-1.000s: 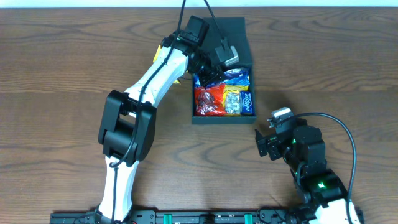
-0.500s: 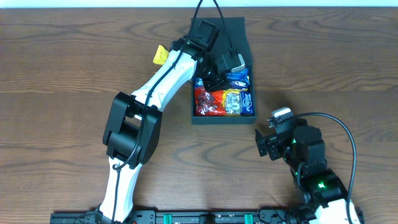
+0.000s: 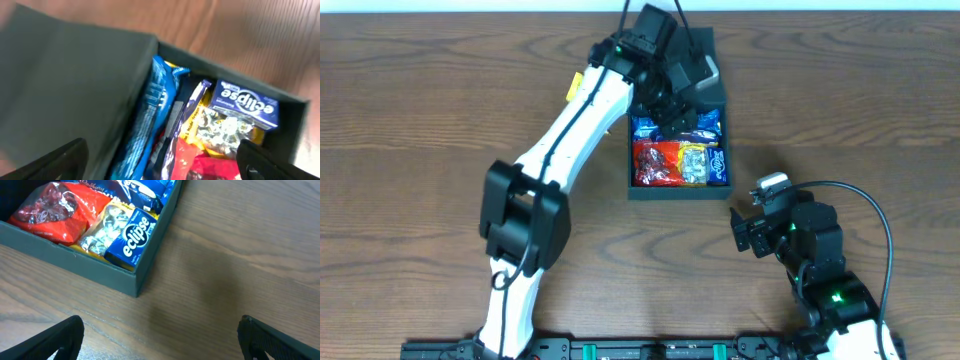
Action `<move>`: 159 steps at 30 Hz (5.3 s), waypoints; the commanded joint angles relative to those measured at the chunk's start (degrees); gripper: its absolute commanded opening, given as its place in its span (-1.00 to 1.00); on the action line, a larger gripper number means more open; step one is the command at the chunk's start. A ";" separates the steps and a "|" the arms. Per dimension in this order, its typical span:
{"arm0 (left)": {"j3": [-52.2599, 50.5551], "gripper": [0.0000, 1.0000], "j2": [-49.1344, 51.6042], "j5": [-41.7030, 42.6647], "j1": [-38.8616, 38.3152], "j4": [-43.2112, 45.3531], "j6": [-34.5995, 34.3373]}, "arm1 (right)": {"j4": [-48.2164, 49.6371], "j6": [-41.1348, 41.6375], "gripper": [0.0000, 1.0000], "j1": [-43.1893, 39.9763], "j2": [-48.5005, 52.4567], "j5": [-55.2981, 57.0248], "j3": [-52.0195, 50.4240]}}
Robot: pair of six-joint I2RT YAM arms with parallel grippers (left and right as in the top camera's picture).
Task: Pack container
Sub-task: 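Lower the dark blue bar upright into the box with the left gripper, then release the bar and move the left gripper to a yellow packet, then grasp the yellow candy packet with the left gripper, then carry the yellow packet into the box and lower it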
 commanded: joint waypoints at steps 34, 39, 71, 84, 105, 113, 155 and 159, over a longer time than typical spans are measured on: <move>1.68 0.90 7.21 -4.35 18.56 -16.70 24.28 | 0.02 0.61 0.99 -0.72 -0.13 -0.17 -0.24; 0.76 0.90 9.77 -4.33 18.91 -16.70 24.33 | 0.04 0.59 0.99 -0.72 -0.13 -0.20 -0.24; -0.09 0.55 17.75 -9.38 18.80 -10.97 20.02 | 0.04 0.59 0.99 -0.72 -0.13 -0.20 -0.24; -0.07 0.12 17.73 -9.88 17.64 -10.84 18.10 | 0.04 0.61 0.99 -0.72 -0.13 -0.20 -0.24; 0.28 -0.09 16.26 -7.26 17.64 -10.78 6.25 | 0.04 0.59 0.99 -0.72 -0.15 -0.20 -0.24; 0.28 -0.10 9.68 -7.30 17.62 -12.17 -0.76 | 0.04 0.59 0.99 -0.72 -0.13 -0.17 -0.24; 0.28 -0.35 -2.01 -4.31 -0.70 -14.69 -40.00 | 0.04 0.59 0.99 -0.72 -0.13 -0.17 -0.24; 0.28 -0.38 -2.01 -7.96 -2.64 -13.79 -48.26 | 0.04 0.59 0.99 -0.72 -0.13 -0.20 -0.24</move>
